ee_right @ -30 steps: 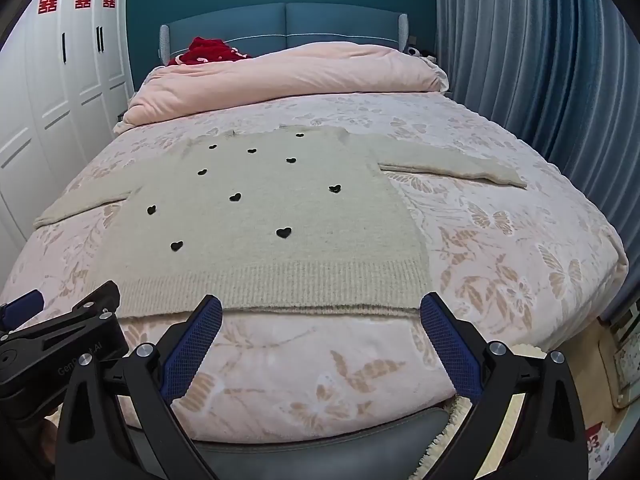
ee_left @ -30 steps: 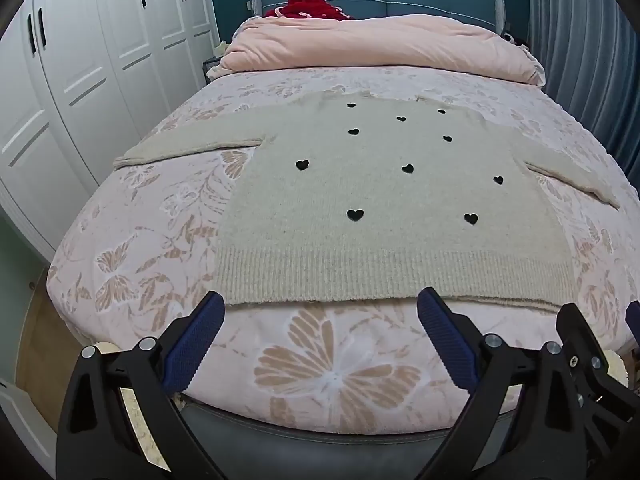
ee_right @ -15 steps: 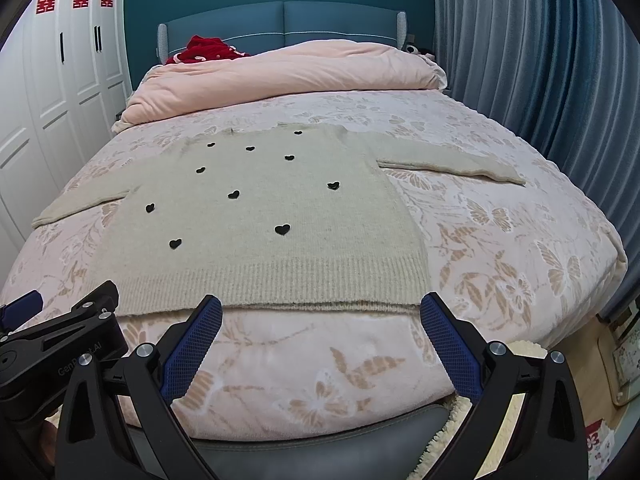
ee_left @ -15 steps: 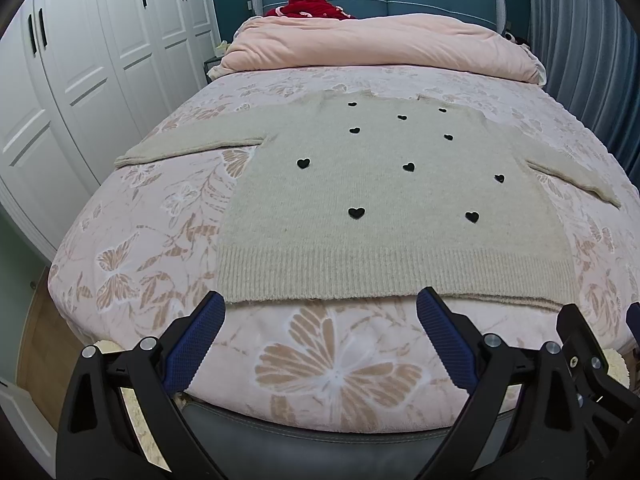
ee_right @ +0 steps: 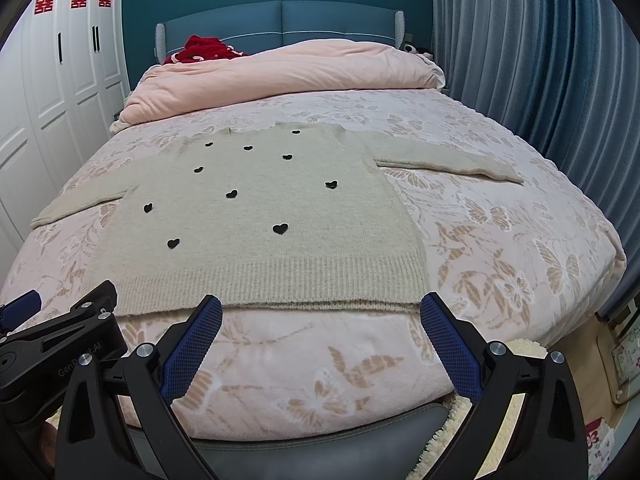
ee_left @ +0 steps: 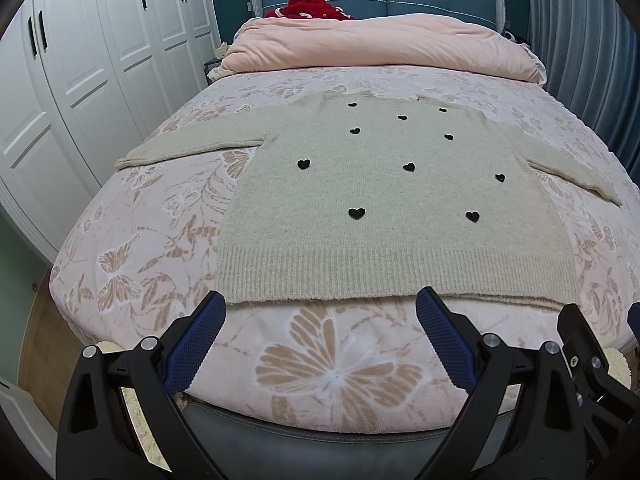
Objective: Fold small clothes
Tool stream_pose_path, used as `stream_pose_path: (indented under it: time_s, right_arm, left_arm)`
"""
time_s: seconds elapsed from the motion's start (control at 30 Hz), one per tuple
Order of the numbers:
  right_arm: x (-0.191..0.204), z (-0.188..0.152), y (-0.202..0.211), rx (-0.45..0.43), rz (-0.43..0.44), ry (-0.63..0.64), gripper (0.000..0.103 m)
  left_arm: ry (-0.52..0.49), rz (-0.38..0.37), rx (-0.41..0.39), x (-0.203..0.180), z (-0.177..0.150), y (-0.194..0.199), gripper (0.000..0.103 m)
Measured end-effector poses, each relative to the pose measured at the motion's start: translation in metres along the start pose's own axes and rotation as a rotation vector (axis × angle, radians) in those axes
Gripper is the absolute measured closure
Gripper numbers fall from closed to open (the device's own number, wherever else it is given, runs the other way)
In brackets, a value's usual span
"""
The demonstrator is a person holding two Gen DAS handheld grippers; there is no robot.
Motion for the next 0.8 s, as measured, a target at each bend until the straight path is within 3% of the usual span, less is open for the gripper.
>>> stream_pose_path:
  time_s: [0.8]
  right_arm:
    - [-0.0035, -0.0033, 0.0011, 0.005, 0.000, -0.004, 0.005]
  left_arm:
    - [-0.002, 0.003, -0.001, 0.0015, -0.0002, 0.0013, 0.011]
Point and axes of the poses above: each gripper's, at about its wrist camera, not at the fingertips, and y roughly against the way its jaws point, x to its left, z to its top, the point moved 7 cm from there along -y, roughly the way its jaws point, and after that the axes turned 11 degrees about z, right-handed, at the moved point
